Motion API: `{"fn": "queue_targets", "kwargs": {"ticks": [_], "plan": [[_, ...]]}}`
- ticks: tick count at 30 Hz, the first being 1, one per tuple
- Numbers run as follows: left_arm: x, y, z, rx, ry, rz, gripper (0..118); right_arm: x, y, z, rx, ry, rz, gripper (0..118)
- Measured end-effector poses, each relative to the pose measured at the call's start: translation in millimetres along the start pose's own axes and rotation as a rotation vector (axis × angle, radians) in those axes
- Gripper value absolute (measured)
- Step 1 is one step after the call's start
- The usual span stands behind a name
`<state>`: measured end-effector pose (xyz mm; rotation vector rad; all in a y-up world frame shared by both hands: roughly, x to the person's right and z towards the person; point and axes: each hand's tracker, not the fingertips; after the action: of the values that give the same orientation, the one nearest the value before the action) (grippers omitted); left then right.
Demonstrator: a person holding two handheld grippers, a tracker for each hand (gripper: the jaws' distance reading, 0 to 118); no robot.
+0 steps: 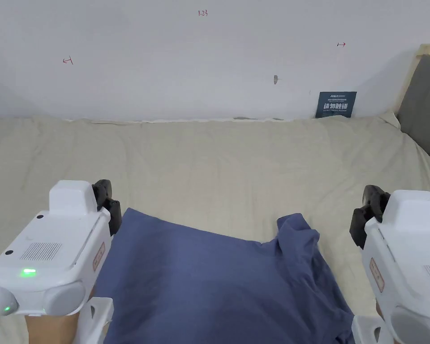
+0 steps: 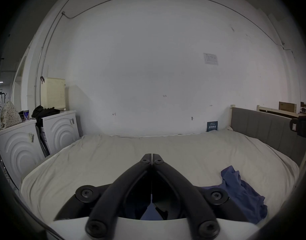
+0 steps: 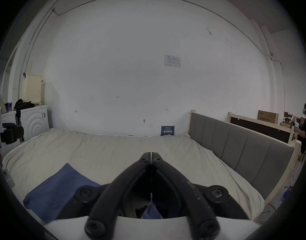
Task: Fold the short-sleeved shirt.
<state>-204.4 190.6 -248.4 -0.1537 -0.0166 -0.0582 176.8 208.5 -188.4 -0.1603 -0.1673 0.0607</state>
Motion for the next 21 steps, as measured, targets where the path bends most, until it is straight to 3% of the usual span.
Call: {"fn": "queue_targets", "kwargs": {"ticks": [10, 16, 17, 18, 19, 20, 21], "plan": [[-17, -11, -155, -0.313, -0.14, -0.035, 0, 7, -2, -57, -0.042, -0.012, 0.011, 1], [-29, -52, -269, -0.529, -0.142, -0.101, 1, 8, -16, -104, -0.095, -0.028, 0.028, 1], [-33, -62, -287, -0.561, -0.138, -0.081, 6, 9, -21, -112, -0.109, -0.031, 0.026, 1], [-37, -72, -303, -0.61, -0.138, -0.061, 24, 8, -25, -119, -0.124, -0.031, 0.024, 1], [-41, -82, -317, -0.644, -0.12, -0.04, 64, 8, -30, -126, -0.139, -0.032, 0.021, 1], [-46, -92, -329, -0.691, -0.126, -0.024, 89, 8, -35, -134, -0.152, -0.038, 0.023, 1], [-49, -102, -340, -0.722, -0.114, -0.006, 104, 7, -40, -141, -0.168, -0.044, 0.028, 1]]}}
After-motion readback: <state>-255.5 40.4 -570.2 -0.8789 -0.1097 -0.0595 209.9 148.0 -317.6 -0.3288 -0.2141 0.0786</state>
